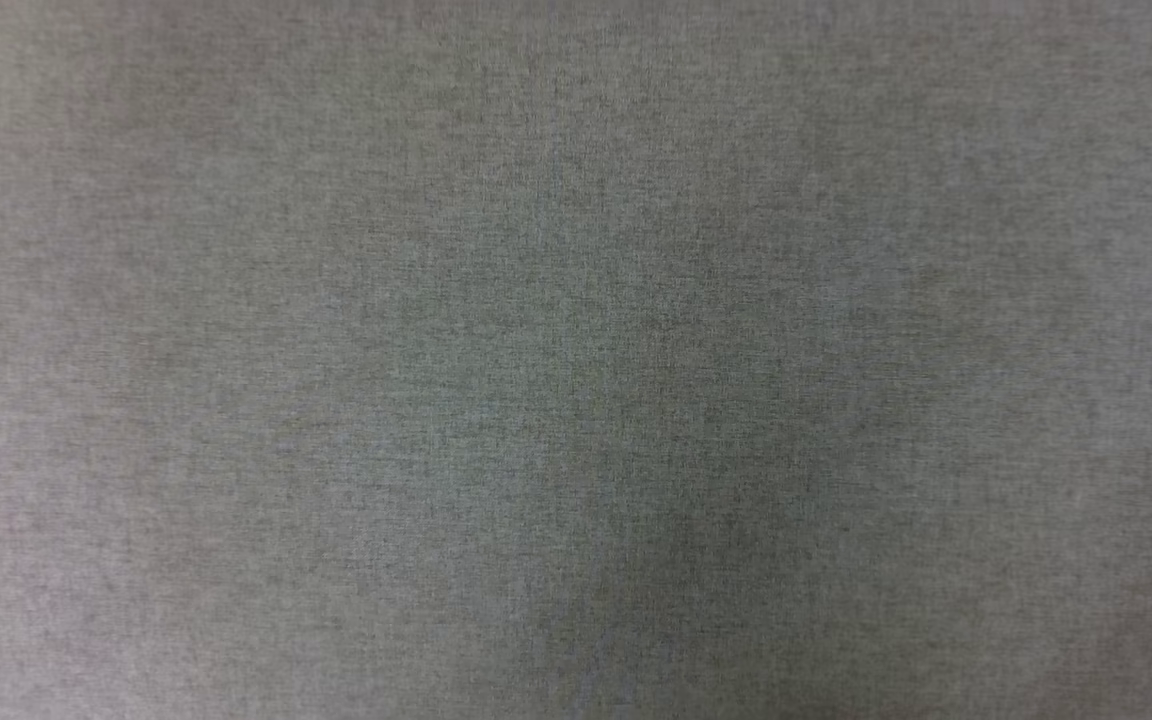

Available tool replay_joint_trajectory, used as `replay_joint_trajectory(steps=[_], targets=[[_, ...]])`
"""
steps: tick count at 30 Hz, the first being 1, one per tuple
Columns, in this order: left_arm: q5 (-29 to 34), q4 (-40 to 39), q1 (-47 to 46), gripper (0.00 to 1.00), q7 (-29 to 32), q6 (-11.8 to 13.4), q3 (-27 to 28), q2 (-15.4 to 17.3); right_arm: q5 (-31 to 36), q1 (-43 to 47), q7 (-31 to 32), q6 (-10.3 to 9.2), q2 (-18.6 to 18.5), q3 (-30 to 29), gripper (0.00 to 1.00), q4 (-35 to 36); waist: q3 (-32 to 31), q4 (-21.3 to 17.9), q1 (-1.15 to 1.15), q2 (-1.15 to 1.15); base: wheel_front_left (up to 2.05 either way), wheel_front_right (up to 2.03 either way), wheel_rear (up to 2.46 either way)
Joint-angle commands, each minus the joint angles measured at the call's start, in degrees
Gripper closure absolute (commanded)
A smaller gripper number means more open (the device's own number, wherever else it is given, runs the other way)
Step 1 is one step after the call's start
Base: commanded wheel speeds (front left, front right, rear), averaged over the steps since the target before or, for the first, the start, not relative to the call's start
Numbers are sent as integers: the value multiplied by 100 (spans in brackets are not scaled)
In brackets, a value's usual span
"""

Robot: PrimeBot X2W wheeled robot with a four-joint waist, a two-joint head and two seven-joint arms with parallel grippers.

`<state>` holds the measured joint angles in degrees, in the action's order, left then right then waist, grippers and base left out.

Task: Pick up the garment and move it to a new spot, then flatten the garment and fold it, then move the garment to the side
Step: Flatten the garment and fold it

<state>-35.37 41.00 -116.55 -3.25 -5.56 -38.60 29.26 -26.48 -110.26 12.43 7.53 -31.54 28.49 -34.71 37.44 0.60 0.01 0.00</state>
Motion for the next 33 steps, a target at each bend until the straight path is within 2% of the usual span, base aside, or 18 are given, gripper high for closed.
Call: replay_joint_trajectory(steps=[1, 6, 7, 12, 19, 25, 33], targets=[[-26, 102, 127, 100, -81, -31, -37, -49, -60, 7, -108, -8, 55, 145, 100, -142, 97, 12, -1, 0, 0, 0, 0], [-133, 392, 491, 100, -348, -77, -91, -38, -292, 335, -468, -8, 71, 560, 100, -472, 130, -17, -1, 0, 0, 0, 0], [-240, 502, 899, 100, -555, -111, -115, -18, -478, 686, -747, -8, 103, 775, 100, -616, -1, -41, -1, 0, 0, 0, 0], [-503, 557, 1920, 100, -948, -137, -107, 4, -786, 1582, -1190, -8, 97, 1186, 100, -693, -438, -50, -1, 0, 0, 0, 0], [-825, 169, 3702, 100, -1164, -68, -25, 83, -1252, 3080, -1566, -8, -103, 1727, 100, -441, -1132, -20, -1, 0, 0, 0, 0], [-1056, -614, 5550, 100, -1202, 255, 170, 232, -1567, 4577, -1838, -8, -359, 1934, 100, -40, -1787, 17, -1, 0, 0, 0, 0], [-1335, -1992, 8193, 100, -1201, 935, 685, 521, -1713, 6644, -1937, -8, -589, 1793, 100, 471, -2576, -55, -1, 0, 0, 0, 0]])
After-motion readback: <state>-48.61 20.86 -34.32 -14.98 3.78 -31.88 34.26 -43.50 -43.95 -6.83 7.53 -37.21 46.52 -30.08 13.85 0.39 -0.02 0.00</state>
